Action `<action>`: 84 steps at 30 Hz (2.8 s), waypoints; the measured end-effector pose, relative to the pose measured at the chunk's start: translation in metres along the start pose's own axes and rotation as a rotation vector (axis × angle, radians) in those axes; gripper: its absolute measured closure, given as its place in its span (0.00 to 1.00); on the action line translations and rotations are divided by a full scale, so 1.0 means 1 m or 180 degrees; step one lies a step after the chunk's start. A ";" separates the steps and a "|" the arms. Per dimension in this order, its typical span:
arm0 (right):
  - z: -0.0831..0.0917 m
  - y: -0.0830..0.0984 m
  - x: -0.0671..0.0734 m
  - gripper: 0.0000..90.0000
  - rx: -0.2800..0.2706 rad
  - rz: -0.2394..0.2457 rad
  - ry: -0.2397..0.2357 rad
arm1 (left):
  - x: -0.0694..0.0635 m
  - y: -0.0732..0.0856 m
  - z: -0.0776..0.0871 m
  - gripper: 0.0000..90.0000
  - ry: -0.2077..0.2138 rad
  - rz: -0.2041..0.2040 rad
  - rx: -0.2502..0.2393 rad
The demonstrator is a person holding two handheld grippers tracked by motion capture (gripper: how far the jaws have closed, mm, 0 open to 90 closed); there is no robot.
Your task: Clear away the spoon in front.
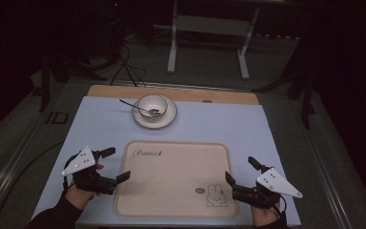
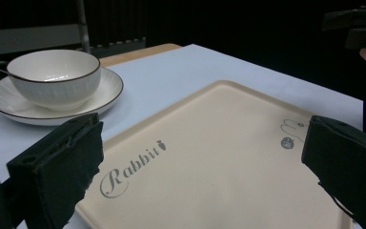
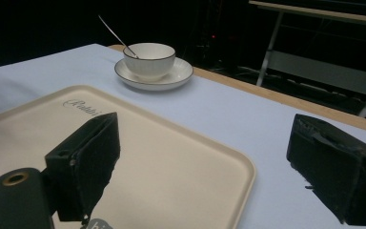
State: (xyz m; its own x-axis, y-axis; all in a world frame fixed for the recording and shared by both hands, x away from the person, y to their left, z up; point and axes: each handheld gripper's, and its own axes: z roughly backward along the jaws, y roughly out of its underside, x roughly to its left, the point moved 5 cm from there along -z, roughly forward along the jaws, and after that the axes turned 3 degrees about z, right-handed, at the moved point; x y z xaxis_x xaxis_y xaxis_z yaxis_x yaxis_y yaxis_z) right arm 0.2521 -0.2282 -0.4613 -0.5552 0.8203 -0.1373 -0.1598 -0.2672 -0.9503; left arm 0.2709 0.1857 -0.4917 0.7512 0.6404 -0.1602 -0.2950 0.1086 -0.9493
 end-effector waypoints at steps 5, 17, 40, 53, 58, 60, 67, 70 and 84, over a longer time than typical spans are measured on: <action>0.000 0.001 0.004 0.12 0.0052 0.0044 -0.0018 | -0.004 -0.002 0.000 0.01 0.0108 0.0081 0.0139; 0.003 -0.003 0.011 0.12 -0.0004 0.0113 -0.0059 | -0.024 -0.017 -0.005 0.01 0.0364 -0.0158 0.0282; 0.004 -0.006 0.016 0.12 -0.0062 0.0151 -0.0146 | -0.029 -0.068 -0.020 0.01 0.0426 -0.0453 0.0360; 0.004 -0.006 0.017 0.12 -0.0050 0.0149 -0.0167 | -0.007 -0.096 -0.028 0.03 0.0191 -0.0505 0.0325; 0.004 -0.006 0.018 0.12 -0.0062 0.0158 -0.0187 | 0.011 -0.102 -0.034 0.04 0.0052 -0.0405 0.0318; 0.005 -0.006 0.018 0.12 -0.0061 0.0163 -0.0182 | 0.024 -0.104 -0.039 0.04 -0.0023 -0.0335 0.0316; 0.004 -0.006 0.018 0.12 -0.0066 0.0163 -0.0181 | 0.045 -0.104 -0.049 0.06 -0.0189 -0.0213 0.0336; 0.004 -0.006 0.018 0.12 -0.0056 0.0164 -0.0185 | 0.058 -0.102 -0.054 0.06 -0.0271 -0.0135 0.0352; 0.002 -0.004 0.018 0.12 -0.0016 0.0146 -0.0207 | 0.102 -0.091 -0.065 0.11 -0.0649 0.0098 0.0222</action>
State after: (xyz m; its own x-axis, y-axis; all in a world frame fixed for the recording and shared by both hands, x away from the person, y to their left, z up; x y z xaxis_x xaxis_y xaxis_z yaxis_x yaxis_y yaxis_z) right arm 0.2410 -0.2136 -0.4594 -0.6137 0.7726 -0.1625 -0.1288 -0.3010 -0.9449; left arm 0.4128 0.1911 -0.4390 0.6083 0.7840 -0.1242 -0.3616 0.1344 -0.9226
